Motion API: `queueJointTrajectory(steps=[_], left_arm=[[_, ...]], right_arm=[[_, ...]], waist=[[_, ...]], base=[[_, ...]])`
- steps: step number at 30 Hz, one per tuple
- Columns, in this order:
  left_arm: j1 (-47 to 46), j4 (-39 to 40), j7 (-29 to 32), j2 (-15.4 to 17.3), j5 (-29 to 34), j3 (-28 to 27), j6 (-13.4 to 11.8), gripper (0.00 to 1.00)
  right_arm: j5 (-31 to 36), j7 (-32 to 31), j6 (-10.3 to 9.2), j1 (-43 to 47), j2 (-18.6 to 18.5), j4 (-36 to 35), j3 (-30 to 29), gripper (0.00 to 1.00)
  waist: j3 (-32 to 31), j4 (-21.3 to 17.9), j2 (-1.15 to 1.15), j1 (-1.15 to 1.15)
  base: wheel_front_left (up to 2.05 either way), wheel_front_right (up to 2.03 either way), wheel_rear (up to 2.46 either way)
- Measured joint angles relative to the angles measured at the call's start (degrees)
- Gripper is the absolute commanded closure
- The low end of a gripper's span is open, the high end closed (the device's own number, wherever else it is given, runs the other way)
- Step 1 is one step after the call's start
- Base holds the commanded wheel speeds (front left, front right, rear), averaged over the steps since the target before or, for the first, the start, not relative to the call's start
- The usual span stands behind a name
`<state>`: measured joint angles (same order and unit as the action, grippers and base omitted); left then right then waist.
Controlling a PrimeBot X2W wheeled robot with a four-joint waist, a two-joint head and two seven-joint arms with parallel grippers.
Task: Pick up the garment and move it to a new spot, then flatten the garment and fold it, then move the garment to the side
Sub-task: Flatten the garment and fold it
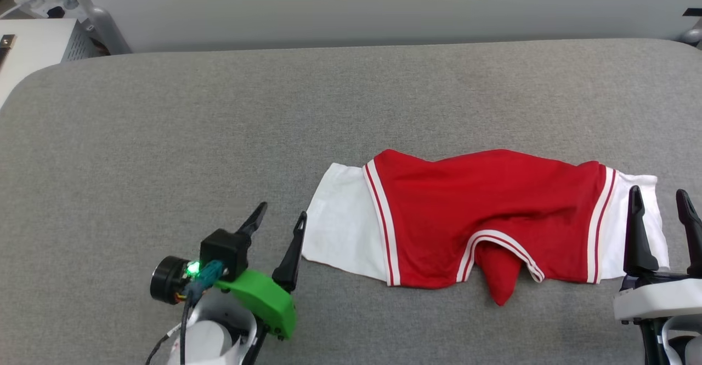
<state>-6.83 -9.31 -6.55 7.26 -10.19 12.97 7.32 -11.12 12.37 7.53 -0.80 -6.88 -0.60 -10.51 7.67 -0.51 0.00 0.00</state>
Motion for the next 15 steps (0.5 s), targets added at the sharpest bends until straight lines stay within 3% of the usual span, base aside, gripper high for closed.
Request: queueJointTrajectory(steps=[9,15], left_arm=[[-4.0,0.6,24.3,2.3,-3.0,1.6,-0.1,0.0],[-4.0,1.8,35.0,3.8,-2.9,1.6,-2.9,0.0]], right_arm=[[1.9,-0.2,0.0,0.0,0.6,1.3,0.7,0.0],[2.5,0.1,0.0,-0.4,1.1,2.0,1.5,0.0]], waist=[[2.0,-2.2,0.0,0.0],[3.8,-3.7,0.0,0.0]], base=[[0.0,0.0,0.0],[0.0,0.0,0.0]])
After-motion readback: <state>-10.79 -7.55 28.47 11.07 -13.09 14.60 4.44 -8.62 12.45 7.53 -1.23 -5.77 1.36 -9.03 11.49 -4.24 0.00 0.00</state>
